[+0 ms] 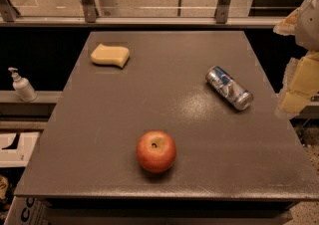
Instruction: Move sponge near apple
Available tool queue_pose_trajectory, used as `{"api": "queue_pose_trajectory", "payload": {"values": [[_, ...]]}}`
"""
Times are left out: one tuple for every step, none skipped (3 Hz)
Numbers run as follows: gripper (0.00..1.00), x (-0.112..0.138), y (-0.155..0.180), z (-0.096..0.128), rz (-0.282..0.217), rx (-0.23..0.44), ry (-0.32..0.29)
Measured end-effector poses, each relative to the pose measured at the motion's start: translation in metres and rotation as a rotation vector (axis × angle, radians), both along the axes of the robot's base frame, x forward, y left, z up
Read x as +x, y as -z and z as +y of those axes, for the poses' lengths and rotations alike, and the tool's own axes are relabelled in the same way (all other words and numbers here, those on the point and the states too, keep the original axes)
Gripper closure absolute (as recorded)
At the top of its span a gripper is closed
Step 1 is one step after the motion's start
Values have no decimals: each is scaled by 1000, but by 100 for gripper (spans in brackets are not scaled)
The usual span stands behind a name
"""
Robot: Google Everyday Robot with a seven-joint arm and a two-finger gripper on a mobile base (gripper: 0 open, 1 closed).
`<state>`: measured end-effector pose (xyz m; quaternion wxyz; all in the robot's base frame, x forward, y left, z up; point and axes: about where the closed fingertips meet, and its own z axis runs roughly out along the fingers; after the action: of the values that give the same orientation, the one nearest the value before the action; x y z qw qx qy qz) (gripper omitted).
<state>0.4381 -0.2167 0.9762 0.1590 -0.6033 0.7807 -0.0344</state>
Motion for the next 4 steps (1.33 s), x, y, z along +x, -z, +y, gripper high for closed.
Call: {"api": "queue_pose_trajectory", "payload": {"values": [[0, 5, 5, 6, -18, 31, -17], [0, 12, 13, 15, -29, 68, -43], [0, 49, 34, 49, -67, 182, -98], [0, 85, 46, 82, -96, 271, -138]]}}
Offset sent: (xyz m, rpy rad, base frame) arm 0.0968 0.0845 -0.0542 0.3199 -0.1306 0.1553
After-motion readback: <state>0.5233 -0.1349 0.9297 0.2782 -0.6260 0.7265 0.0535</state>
